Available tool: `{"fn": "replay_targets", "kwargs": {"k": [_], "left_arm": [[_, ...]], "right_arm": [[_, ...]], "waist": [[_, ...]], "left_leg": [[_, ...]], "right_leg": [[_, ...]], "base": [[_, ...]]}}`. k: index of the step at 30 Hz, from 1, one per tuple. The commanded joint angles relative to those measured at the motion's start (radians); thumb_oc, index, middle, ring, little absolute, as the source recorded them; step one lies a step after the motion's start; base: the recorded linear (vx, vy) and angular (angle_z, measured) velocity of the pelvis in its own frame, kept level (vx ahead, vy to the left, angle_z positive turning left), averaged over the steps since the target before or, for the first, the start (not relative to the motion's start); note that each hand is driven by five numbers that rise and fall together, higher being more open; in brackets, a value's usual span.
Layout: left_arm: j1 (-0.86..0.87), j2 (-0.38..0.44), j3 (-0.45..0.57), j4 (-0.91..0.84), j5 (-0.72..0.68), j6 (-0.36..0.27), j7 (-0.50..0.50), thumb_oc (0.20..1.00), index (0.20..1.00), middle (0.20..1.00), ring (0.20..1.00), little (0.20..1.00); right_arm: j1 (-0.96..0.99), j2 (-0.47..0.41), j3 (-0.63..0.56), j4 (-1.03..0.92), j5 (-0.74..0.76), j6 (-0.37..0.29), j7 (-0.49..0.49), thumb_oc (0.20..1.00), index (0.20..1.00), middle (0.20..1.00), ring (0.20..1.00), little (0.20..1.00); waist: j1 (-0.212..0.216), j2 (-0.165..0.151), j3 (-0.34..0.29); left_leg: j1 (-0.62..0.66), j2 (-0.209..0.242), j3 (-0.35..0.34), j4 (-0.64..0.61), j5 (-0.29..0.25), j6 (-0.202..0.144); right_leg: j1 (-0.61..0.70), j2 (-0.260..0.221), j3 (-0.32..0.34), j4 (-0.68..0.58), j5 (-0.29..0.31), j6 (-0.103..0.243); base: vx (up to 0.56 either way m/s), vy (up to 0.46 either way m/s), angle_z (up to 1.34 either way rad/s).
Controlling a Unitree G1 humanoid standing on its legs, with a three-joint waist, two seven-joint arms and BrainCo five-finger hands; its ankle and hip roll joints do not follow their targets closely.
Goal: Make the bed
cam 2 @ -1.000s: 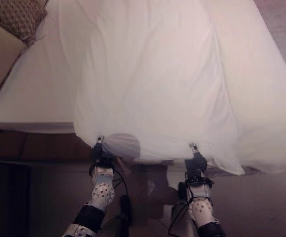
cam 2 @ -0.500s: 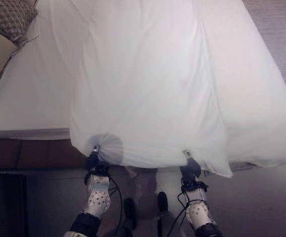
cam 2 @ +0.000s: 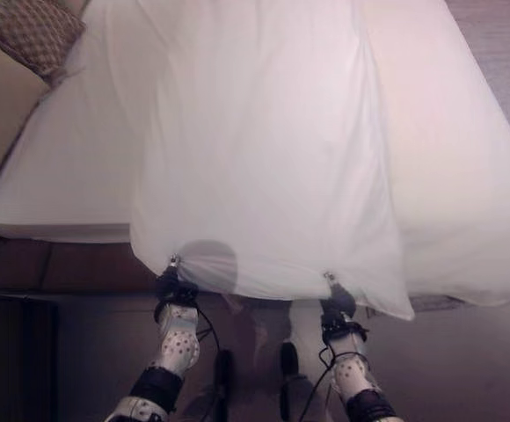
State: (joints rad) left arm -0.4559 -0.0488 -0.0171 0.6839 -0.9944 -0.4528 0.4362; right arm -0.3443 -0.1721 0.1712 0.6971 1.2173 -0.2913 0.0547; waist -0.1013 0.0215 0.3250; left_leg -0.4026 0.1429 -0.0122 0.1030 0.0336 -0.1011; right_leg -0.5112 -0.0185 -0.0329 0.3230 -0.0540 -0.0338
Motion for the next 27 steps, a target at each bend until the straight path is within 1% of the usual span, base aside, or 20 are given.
{"fn": "replay_targets", "kwargs": {"k": [1,2,3,4,6,7,8,9,10,11,13,15,18,21,22,23,24,25,27], "left_arm": [[0.093,0.098,0.181,0.128,0.005,-0.079,0.11,0.2,0.2,0.2,0.2,0.2],[0.091,0.099,0.182,0.129,0.005,-0.079,0.11,0.2,0.2,0.2,0.2,0.2],[0.071,0.11,0.213,0.223,0.009,-0.066,0.139,0.2,0.2,0.2,0.2,0.2],[0.067,0.112,0.216,0.228,0.007,-0.067,0.136,0.2,0.2,0.2,0.2,0.2],[0.054,0.12,0.236,0.285,0.023,-0.059,0.154,0.2,0.2,0.2,0.2,0.2],[0.053,0.131,0.266,0.36,0.027,-0.042,0.164,0.2,0.2,0.2,0.2,0.2],[0.051,0.133,0.268,0.364,0.025,-0.042,0.16,0.2,0.2,0.2,0.2,0.2],[0.057,0.149,0.28,0.439,0.056,-0.003,0.167,0.2,0.2,0.2,0.2,0.2],[0.056,0.151,0.281,0.441,0.056,-0.002,0.166,0.2,0.2,0.2,0.2,0.2],[0.063,0.156,0.29,0.467,0.063,0.011,0.174,0.2,0.2,0.2,0.2,0.2],[0.065,0.174,0.31,0.548,0.104,0.053,0.228,0.2,0.2,0.2,0.2,0.2],[0.072,0.181,0.318,0.592,0.152,0.091,0.26,0.2,0.2,0.2,0.2,0.2],[0.097,0.193,0.343,0.659,0.18,0.131,0.3,0.2,0.2,0.2,0.2,0.2],[0.12,0.196,0.35,0.7,0.199,0.167,0.315,0.2,0.2,0.2,0.2,0.2],[0.124,0.193,0.345,0.705,0.205,0.183,0.321,0.2,0.2,0.2,0.2,0.2],[0.127,0.187,0.325,0.71,0.22,0.216,0.298,0.824,0.824,0.824,0.824,0.824],[0.127,0.187,0.325,0.71,0.22,0.217,0.297,0.931,0.931,0.931,0.931,0.931],[0.133,0.181,0.309,0.702,0.235,0.226,0.283,1.0,1.0,1.0,1.0,1.0],[0.145,0.171,0.282,0.689,0.246,0.238,0.249,1.0,1.0,1.0,1.0,1.0]], "right_arm": [[0.073,-0.078,-0.044,0.136,-0.108,-0.002,-0.034,0.2,0.2,0.2,0.2,0.2],[0.071,-0.077,-0.044,0.137,-0.109,-0.002,-0.034,0.2,0.2,0.2,0.2,0.2],[0.061,-0.076,-0.04,0.189,-0.151,0.001,-0.046,0.2,0.2,0.2,0.2,0.2],[0.058,-0.075,-0.039,0.191,-0.153,0.001,-0.047,0.2,0.2,0.2,0.2,0.2],[0.063,-0.066,-0.03,0.237,-0.186,0.016,-0.047,0.2,0.2,0.2,0.2,0.2],[0.064,-0.06,-0.009,0.306,-0.257,0.047,-0.045,0.2,0.2,0.2,0.2,0.2],[0.063,-0.06,-0.009,0.309,-0.258,0.047,-0.044,0.2,0.2,0.2,0.2,0.2],[0.077,-0.056,0.007,0.385,-0.316,0.089,-0.032,0.2,0.2,0.2,0.2,0.2],[0.076,-0.056,0.007,0.388,-0.317,0.089,-0.03,0.2,0.2,0.2,0.2,0.2],[0.079,-0.056,0.008,0.413,-0.339,0.102,-0.027,0.2,0.2,0.2,0.2,0.2],[0.082,-0.05,0.013,0.49,-0.415,0.133,-0.048,0.2,0.2,0.2,0.2,0.2],[0.089,-0.046,0.015,0.528,-0.471,0.153,-0.053,0.2,0.2,0.2,0.2,0.2],[0.112,-0.042,0.004,0.579,-0.518,0.18,-0.044,0.2,0.2,0.2,0.2,0.2],[0.136,-0.054,0.011,0.618,-0.605,0.208,-0.028,0.2,0.2,0.2,0.2,0.2],[0.138,-0.055,0.006,0.629,-0.621,0.213,-0.034,0.511,0.511,0.511,0.511,0.511],[0.142,-0.061,0.007,0.642,-0.656,0.231,-0.031,1.0,1.0,1.0,1.0,1.0],[0.142,-0.061,0.007,0.642,-0.656,0.231,-0.031,1.0,1.0,1.0,1.0,1.0],[0.145,-0.063,0.005,0.652,-0.675,0.235,-0.035,1.0,1.0,1.0,1.0,1.0],[0.152,-0.063,-0.004,0.656,-0.678,0.235,-0.039,1.0,1.0,1.0,1.0,1.0]], "waist": [[0.011,-0.004,0.008],[0.012,-0.006,0.008],[0.015,-0.003,0.007],[0.014,-0.004,0.008],[0.015,-0.001,0.009],[0.021,-0.003,0.004],[0.021,-0.004,0.005],[0.028,-0.008,-0.004],[0.027,-0.008,-0.004],[0.029,-0.009,-0.007],[0.029,-0.015,-0.019],[0.028,-0.019,-0.027],[0.026,-0.022,-0.037],[0.021,-0.023,-0.045],[0.02,-0.021,-0.047],[0.017,-0.02,-0.05],[0.017,-0.019,-0.05],[0.017,-0.018,-0.051],[0.016,-0.016,-0.054]], "left_leg": [[-0.01,-0.088,0.077,0.016,-0.004,0.037],[-0.014,-0.089,0.079,0.017,-0.001,0.038],[-0.014,-0.102,0.095,0.035,-0.013,0.042],[-0.014,-0.102,0.096,0.035,-0.015,0.043],[-0.008,-0.114,0.104,0.044,-0.026,0.049],[0.003,-0.117,0.108,0.034,-0.029,0.053],[0.005,-0.118,0.109,0.031,-0.029,0.053],[0.014,-0.118,0.114,0.021,-0.027,0.052],[0.016,-0.119,0.114,0.02,-0.026,0.052],[0.019,-0.119,0.114,0.016,-0.024,0.052],[0.026,-0.114,0.115,0.007,-0.02,0.048],[0.032,-0.11,0.115,0.004,-0.019,0.046],[0.045,-0.102,0.114,-0.004,-0.017,0.044],[0.051,-0.096,0.111,-0.013,-0.012,0.042],[0.055,-0.095,0.11,-0.017,-0.01,0.041],[0.062,-0.092,0.108,-0.024,-0.006,0.038],[0.063,-0.092,0.107,-0.025,-0.006,0.038],[0.068,-0.091,0.104,-0.03,-0.004,0.037],[0.074,-0.09,0.098,-0.034,-0.001,0.037]], "right_leg": [[0.048,-0.066,0.112,-0.161,0.108,0.173],[0.046,-0.066,0.115,-0.164,0.113,0.173],[0.052,-0.087,0.125,-0.177,0.122,0.178],[0.053,-0.087,0.126,-0.178,0.123,0.179],[0.066,-0.111,0.134,-0.201,0.139,0.183],[0.073,-0.124,0.13,-0.22,0.153,0.188],[0.075,-0.124,0.131,-0.224,0.155,0.188],[0.088,-0.138,0.122,-0.244,0.165,0.191],[0.09,-0.139,0.121,-0.247,0.166,0.191],[0.094,-0.142,0.119,-0.252,0.168,0.191],[0.103,-0.144,0.114,-0.263,0.169,0.189],[0.105,-0.143,0.113,-0.261,0.166,0.187],[0.11,-0.139,0.11,-0.255,0.158,0.185],[0.114,-0.138,0.102,-0.257,0.154,0.183],[0.117,-0.138,0.099,-0.257,0.153,0.182],[0.12,-0.136,0.097,-0.255,0.151,0.182],[0.12,-0.136,0.096,-0.255,0.15,0.182],[0.123,-0.134,0.093,-0.253,0.149,0.182],[0.131,-0.133,0.087,-0.253,0.146,0.182]], "base": [[0.01,0.291,0.07],[0.03,0.45,0.14],[0.01,0.168,0.03],[0.04,0.246,-0.27],[0.04,0.169,-0.31],[0.04,0.123,-0.06],[0.05,0.083,-0.07],[0.03,0.017,-0.09],[0.04,0.017,-0.11],[0.03,-0.004,-0.06],[0.04,-0.015,-0.05],[0.04,-0.028,-0.05],[0.05,-0.032,-0.08],[0.03,-0.038,0.0],[0.04,-0.045,-0.01],[0.03,-0.03,-0.01],[0.03,-0.032,0.06],[0.02,-0.025,0.11],[0.02,-0.042,0.15]]}}
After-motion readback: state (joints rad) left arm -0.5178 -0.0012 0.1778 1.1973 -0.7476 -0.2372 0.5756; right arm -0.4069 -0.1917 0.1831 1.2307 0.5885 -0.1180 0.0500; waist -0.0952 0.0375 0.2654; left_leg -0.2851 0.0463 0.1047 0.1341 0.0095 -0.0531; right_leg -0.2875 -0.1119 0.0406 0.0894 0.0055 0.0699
